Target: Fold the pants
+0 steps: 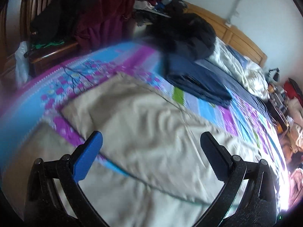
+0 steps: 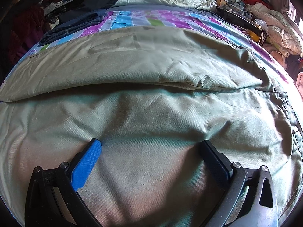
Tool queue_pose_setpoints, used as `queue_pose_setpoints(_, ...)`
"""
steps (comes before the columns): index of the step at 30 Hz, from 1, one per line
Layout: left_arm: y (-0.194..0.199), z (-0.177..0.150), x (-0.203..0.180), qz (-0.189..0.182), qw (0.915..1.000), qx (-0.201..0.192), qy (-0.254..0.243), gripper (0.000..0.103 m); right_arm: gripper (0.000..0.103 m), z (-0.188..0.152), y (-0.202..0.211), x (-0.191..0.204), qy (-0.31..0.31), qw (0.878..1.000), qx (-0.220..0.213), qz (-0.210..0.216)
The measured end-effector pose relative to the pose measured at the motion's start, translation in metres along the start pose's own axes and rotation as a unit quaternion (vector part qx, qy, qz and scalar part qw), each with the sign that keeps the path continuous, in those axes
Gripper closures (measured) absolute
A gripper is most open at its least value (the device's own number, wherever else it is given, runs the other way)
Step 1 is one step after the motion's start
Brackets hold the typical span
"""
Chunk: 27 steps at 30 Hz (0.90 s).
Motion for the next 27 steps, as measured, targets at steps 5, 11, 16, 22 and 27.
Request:
queue_pose_setpoints(5,-0.079,0.077,0.049,0.061,0.9975,0.026,-0.026,0.0,0.0,0.0,0.0,0.001,0.001,1.0,-0.002,-0.003)
queue_pose_setpoints(11,-0.159,0.109,0.077,0.077,0.9927,0.068,-0.064,0.001,0.0,0.001,0.001,0.002,0.002,1.0,-0.002,-0.004)
queue_pose_setpoints(16,-0.187,0.098,0.088,0.047,0.9885,0.11,-0.092,0.024,0.0,0.001,0.0,0.002,0.001,1.0,-0.002,-0.003)
queue_pose_setpoints(22,-0.166,0.092,0.092,0.01,0.9935,0.081,-0.08,0.095,0.0,0.003,0.0,0.002,0.002,1.0,0.003,-0.002)
queue_pose_setpoints(27,-0.16,0.086,0.087,0.017,0.9925,0.076,-0.094,0.097,0.0,0.008,-0.002,0.001,0.007,1.0,0.019,-0.001)
Point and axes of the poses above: each gripper's, at about its wrist camera, not at the fingertips, and y roughly against the way its jaws point, x to its left, z to its top, the point moved 1 cm from there along -y, roughly the way its jaws point, and after that the axes turned 14 degrees about -z, right-handed, at the moved point
